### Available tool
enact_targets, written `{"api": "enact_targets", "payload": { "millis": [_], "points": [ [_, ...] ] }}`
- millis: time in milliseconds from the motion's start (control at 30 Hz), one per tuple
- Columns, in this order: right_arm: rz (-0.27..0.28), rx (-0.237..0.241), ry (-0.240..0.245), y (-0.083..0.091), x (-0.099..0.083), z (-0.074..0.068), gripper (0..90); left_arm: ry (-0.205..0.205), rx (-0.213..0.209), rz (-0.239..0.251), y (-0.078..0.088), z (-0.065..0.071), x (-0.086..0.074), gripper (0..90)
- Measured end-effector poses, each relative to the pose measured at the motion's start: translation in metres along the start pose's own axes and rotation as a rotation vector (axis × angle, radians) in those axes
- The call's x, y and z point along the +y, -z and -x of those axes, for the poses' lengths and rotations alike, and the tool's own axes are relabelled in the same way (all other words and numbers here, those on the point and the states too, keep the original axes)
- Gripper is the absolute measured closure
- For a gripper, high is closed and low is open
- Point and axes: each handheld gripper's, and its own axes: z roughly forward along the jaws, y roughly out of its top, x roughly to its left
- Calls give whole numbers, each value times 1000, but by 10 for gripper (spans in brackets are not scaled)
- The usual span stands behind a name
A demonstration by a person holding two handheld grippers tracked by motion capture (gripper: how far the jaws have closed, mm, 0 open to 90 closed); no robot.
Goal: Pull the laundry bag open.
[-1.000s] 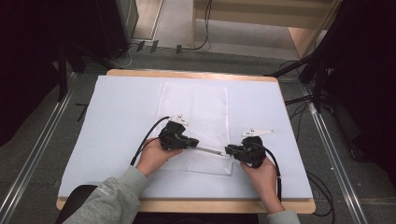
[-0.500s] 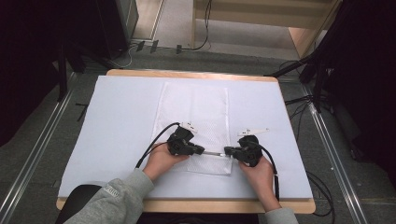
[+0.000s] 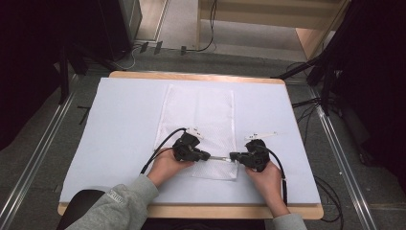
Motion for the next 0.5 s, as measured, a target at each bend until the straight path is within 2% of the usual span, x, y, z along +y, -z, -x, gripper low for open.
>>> {"api": "enact_targets", "payload": {
  "millis": [200,400,500],
  "points": [
    [-15,28,12,-1,-1,-6,900,-3,-2,4,0,1,0,881],
    [-25,8,73,-7,1,-17,900,8,-13,4,0,-1,0,877],
    [-9,2,93,-6,3,-20,900,16,-24,3,0,-2,0,870]
  ]
}}
